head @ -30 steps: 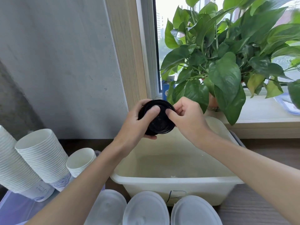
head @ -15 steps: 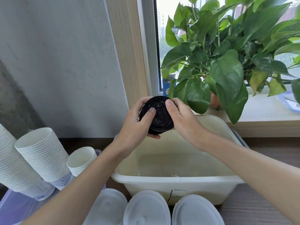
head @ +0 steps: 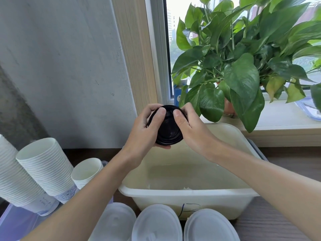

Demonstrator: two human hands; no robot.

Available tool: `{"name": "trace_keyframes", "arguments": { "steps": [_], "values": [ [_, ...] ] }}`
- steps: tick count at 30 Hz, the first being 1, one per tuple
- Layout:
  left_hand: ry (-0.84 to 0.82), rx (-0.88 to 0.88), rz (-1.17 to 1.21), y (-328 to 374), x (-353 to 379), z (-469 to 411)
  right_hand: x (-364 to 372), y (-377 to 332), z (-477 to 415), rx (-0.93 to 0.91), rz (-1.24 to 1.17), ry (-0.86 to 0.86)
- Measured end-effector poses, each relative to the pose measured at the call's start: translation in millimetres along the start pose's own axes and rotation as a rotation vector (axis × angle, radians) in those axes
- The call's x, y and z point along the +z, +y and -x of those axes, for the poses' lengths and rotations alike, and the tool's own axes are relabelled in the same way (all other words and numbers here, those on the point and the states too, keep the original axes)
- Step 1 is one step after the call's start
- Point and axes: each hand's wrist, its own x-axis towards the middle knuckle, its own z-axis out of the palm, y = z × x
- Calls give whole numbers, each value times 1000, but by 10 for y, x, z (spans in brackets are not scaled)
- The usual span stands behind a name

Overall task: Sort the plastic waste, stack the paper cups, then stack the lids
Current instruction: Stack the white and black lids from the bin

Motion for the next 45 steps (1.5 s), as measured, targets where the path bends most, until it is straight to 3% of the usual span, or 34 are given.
{"name": "trace_keyframes", "arguments": {
  "steps": [5,11,21,36,45],
  "values": [
    [56,156,-118,-71,12,-46,28,-28,18,128,-218,-18],
    [37,252,-188,-104,31,-51,25,-21,5,43,-172,13],
    [-6,213,-201,-157,-9,-62,4,36,6,-88,16,10],
    [-33,40,-50,-71,-64,-91,-51,7,0,-87,-103,180],
    [-11,62,-97,-104,-58,-50,-27,-48,45,-75,-72,117]
  ]
}}
